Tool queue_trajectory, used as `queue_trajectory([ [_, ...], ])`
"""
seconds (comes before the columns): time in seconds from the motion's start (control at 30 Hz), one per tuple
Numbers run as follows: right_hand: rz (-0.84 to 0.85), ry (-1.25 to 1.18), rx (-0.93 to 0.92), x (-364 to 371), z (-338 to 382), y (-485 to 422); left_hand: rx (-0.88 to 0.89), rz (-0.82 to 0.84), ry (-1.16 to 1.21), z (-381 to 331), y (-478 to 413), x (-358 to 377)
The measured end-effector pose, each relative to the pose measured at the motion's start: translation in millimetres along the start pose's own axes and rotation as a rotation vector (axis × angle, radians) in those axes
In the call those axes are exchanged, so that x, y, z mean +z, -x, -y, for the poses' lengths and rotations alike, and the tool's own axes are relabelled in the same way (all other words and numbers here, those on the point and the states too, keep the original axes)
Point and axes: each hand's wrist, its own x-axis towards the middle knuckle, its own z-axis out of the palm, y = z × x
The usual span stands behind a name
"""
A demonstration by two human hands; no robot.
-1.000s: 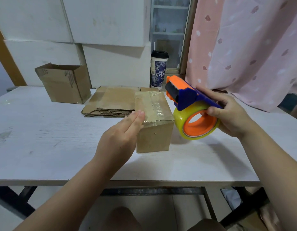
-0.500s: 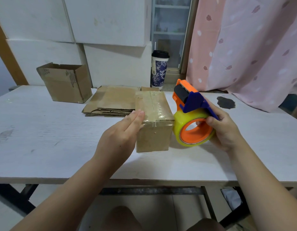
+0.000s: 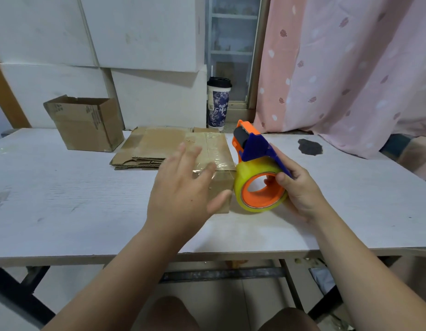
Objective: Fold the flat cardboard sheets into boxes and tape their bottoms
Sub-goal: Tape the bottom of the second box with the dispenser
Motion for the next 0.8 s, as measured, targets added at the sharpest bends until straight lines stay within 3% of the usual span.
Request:
queue_trajectory([
  [0.2, -0.052, 0.197, -0.080, 1.5, 11.4, 6.1, -0.008, 0.103, -0.062, -12.6, -11.8, 4.6],
  [0.37, 0.040, 0.331, -0.110, 8.7, 27.1, 2.6, -0.071, 0.092, 0.000, -8.6, -6.8, 8.8],
  [0.6, 0.142, 0.727, -0.176, 17.3, 36.3, -0.1, 0.024, 0.082, -0.097, -5.2, -14.5, 23.0],
  [0.8, 0.190, 0.812, -0.230, 8.8, 48.9, -5.6, 0.140, -0.178, -0.024, 3.8, -13.3, 21.6],
])
